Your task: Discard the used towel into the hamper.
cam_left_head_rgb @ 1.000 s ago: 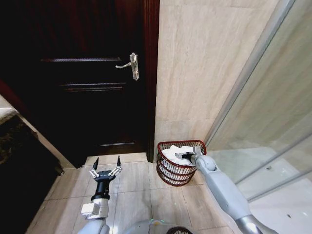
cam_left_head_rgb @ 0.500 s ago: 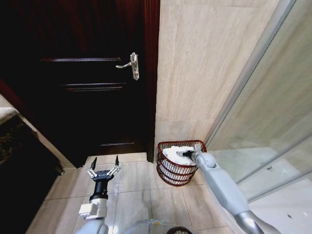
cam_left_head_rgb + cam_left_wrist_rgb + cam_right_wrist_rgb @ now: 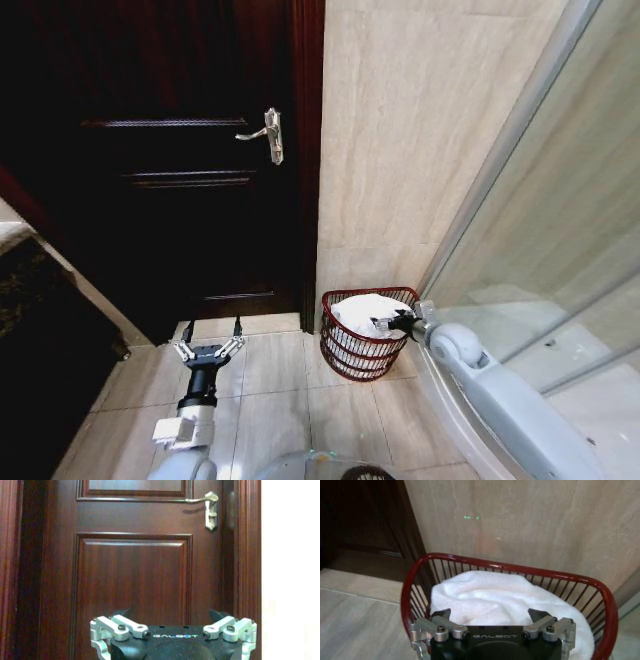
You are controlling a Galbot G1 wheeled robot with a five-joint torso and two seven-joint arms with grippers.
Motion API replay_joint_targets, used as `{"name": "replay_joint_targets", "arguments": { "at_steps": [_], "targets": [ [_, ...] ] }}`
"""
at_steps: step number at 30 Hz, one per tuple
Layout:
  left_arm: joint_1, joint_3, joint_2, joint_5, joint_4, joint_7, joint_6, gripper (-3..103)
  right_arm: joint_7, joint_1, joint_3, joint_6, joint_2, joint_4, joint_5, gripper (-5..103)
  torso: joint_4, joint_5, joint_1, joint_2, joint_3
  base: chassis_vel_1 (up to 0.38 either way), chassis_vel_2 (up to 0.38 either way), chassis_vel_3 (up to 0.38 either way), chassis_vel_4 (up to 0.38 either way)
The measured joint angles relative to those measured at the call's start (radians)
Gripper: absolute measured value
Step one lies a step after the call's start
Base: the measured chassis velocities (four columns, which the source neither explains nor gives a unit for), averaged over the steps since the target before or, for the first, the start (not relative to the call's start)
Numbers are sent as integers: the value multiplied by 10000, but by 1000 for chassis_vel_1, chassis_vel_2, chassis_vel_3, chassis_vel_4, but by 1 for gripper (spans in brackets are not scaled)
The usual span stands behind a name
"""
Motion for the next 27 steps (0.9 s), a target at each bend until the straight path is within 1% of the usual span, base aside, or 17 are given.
{"name": "replay_joint_targets", "arguments": {
  "at_steps": [1, 2, 3, 4, 6, 14, 16, 20, 24, 26, 27],
  "targets": [
    [13, 17, -6, 6, 1, 0, -20, 100, 270, -30, -66, -1, -56, 107, 290, 100, -1, 0, 0, 1, 0, 0, 0, 0, 0],
    [13, 17, -6, 6, 1, 0, -20, 100, 270, -30, -66, -1, -56, 107, 290, 100, -1, 0, 0, 1, 0, 0, 0, 0, 0],
    [16, 21, -9, 7, -4, 0, -29, 100, 584, -110, -134, -1, -129, 204, 554, 100, 0, 3, 0, 0, 0, 0, 0, 0, 0],
    [13, 18, -4, 0, -25, 0, -29, 100, 732, -216, -161, -2, -208, 235, 629, 100, -2, 2, 0, 0, 0, 0, 0, 0, 0],
    [-16, 5, 39, -26, -48, 0, -13, 100, 821, -463, -172, -2, -351, 294, 647, 100, -6, 4, 0, 0, 0, 0, 0, 0, 0],
    [-96, 97, 76, -16, -9, -4, 81, 100, 1004, -1009, -10, 2, -640, 377, 573, 100, -6, -1, 0, 0, 0, 0, 0, 0, 0],
    [-112, 136, 71, 7, 26, -5, 86, 100, 942, -998, -5, 5, -580, 277, 568, 100, -7, -2, 0, 1, 0, 0, 0, 0, 0],
    [-155, 272, 73, 118, 65, -55, 154, 100, 1007, -534, -424, 9, -15, -465, 568, 100, -3, 3, 0, 0, 0, 0, 0, 0, 0],
    [-185, 264, 91, 116, -21, -114, 221, 100, 951, -304, -644, 23, 158, -822, 493, 100, -2, 2, 0, 0, 0, 0, 0, 0, 0],
    [-188, 204, 101, 99, -70, -136, 236, 100, 849, -15, -867, 34, 311, -1249, 469, 100, -3, -5, 0, 1, -1, 0, 0, 0, 0],
    [-181, 179, 85, 91, -74, -142, 237, 100, 847, 99, -949, 34, 375, -1427, 469, 100, -4, 2, 0, 0, 0, 0, 0, 0, 0]
  ]
}}
